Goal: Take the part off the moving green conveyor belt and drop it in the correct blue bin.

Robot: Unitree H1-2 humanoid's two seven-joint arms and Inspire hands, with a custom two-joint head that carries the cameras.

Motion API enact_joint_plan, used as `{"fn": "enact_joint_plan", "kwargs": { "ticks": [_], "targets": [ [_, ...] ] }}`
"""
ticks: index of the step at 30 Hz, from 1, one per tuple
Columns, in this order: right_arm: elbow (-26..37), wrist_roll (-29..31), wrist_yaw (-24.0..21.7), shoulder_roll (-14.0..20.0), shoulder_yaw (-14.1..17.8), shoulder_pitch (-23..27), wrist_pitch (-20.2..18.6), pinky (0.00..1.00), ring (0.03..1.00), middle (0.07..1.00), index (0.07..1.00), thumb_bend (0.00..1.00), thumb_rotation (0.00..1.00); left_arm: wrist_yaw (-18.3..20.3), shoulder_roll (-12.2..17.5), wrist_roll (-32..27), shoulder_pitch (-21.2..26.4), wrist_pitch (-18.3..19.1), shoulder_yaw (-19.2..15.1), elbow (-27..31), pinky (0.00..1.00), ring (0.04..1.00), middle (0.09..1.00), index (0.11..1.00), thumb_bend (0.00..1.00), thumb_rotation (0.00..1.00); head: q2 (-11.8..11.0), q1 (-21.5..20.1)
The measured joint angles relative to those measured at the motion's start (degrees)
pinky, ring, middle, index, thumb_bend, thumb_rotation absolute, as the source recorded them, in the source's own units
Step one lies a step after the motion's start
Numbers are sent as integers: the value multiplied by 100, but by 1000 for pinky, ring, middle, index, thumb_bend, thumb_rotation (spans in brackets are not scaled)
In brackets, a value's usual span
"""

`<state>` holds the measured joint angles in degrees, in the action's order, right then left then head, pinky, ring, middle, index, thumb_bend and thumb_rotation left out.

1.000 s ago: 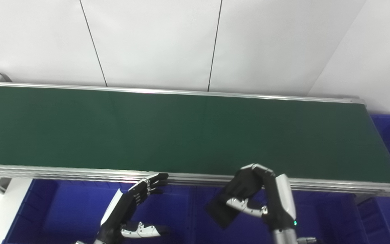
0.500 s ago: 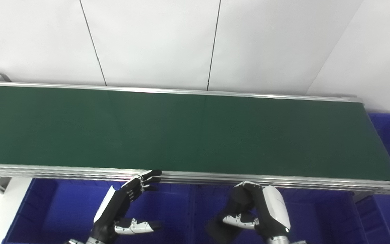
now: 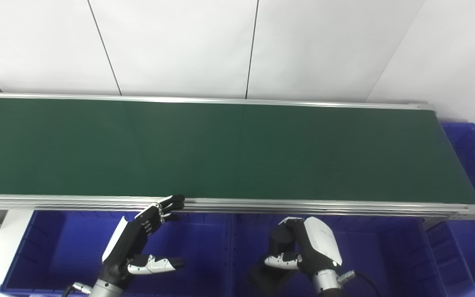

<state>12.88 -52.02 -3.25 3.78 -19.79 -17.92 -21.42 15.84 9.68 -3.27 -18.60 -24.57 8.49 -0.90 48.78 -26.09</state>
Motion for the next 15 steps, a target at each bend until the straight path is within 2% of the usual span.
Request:
{"fn": "enact_joint_plan", "kwargs": {
  "ticks": [4, 11, 15],
  "targets": [
    [316, -239, -121, 6, -125, -121, -143, 914, 871, 839, 786, 706, 408, 72, 1, -28, -13, 0, -74, 0, 737, 819, 867, 795, 837, 345, 0, -45],
    [616, -158, 3, -52, -145, -546, -140, 934, 932, 924, 880, 768, 457, 295, -10, -126, -15, 0, -164, -21, 741, 819, 865, 794, 841, 344, -79, -18],
    [739, -144, 428, -138, -165, -780, -43, 877, 938, 946, 921, 793, 486, 413, -52, -172, -15, 0, -247, -88, 748, 821, 866, 797, 841, 351, -105, -27]
  ]
}}
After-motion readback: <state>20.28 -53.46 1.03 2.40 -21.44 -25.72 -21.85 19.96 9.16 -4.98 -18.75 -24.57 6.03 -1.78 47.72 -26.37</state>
